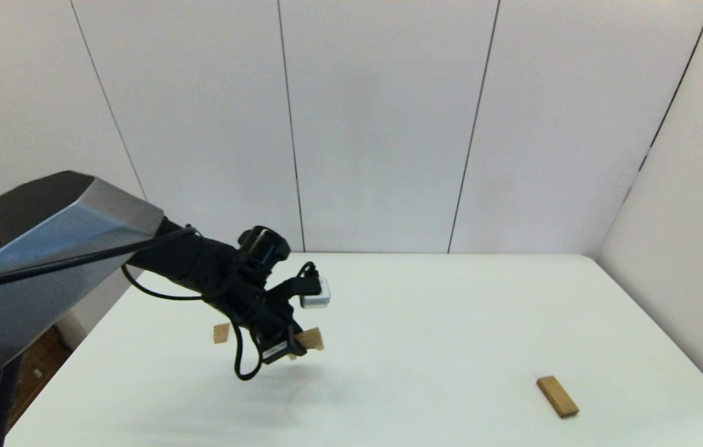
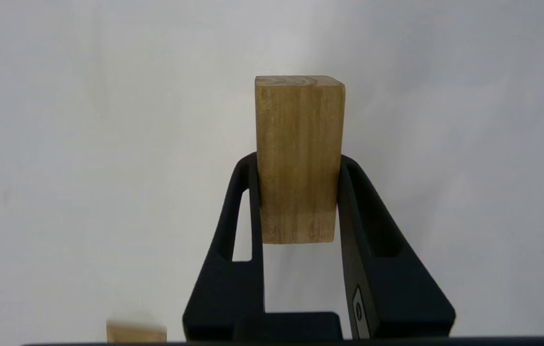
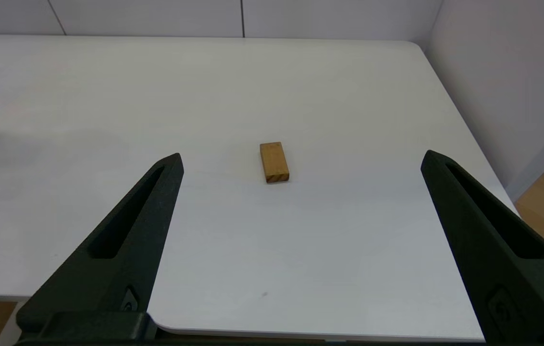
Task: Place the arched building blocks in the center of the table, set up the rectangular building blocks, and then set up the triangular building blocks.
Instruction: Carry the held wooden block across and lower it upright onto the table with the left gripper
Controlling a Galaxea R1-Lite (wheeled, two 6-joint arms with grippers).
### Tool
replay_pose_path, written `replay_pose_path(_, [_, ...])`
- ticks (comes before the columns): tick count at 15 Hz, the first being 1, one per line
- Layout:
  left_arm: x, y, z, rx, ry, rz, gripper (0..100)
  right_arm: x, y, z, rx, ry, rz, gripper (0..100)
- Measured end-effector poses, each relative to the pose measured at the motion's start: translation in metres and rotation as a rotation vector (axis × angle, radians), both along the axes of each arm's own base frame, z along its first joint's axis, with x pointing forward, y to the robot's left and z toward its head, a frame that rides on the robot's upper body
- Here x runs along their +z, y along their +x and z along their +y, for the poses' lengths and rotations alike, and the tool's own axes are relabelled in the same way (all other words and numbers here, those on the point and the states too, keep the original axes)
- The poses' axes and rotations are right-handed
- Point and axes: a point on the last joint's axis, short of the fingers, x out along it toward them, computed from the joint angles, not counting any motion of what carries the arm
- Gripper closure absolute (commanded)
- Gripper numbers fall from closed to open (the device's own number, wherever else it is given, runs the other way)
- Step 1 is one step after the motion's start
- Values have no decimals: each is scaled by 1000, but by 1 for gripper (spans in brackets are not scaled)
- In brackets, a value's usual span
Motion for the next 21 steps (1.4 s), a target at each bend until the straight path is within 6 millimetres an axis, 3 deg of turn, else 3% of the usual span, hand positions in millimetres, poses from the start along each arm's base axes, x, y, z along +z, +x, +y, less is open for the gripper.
replay_pose_path(4, [-5,-21,-58,-145,21,17,100,0,0,0,0,0,0,0])
replay_pose_path(8, [-9,-39,-86,-218,86,59,100,0,0,0,0,0,0,0])
replay_pose_path(21, [-41,-54,-122,-269,162,79,100,0,0,0,0,0,0,0])
